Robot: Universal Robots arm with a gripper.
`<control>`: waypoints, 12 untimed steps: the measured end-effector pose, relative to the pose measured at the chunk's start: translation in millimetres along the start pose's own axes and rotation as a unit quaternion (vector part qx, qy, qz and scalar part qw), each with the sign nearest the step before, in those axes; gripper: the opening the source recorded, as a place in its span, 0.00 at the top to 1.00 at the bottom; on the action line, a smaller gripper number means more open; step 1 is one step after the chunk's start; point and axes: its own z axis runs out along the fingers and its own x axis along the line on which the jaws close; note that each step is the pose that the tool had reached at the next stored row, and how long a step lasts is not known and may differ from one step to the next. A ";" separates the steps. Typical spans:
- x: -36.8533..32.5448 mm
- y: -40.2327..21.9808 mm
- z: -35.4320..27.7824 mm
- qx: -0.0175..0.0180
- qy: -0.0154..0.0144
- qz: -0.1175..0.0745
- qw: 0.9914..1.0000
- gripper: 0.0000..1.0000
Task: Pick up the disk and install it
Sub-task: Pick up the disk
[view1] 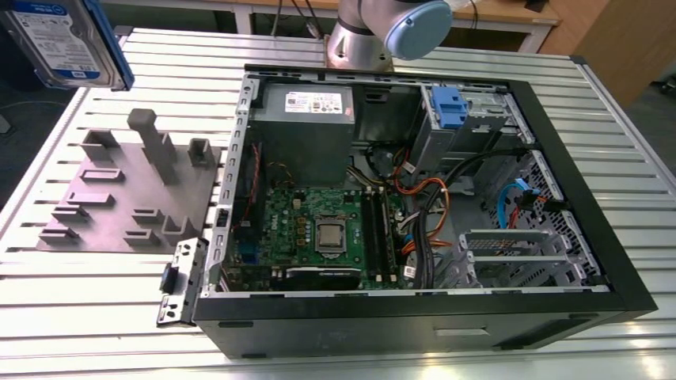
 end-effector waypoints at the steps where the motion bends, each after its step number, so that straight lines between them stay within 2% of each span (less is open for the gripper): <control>1: 0.0 0.0 -0.4 0.000 0.000 0.000 1.000 0.64; 12: -0.1 0.0 -5.3 0.000 0.000 0.000 1.000 0.64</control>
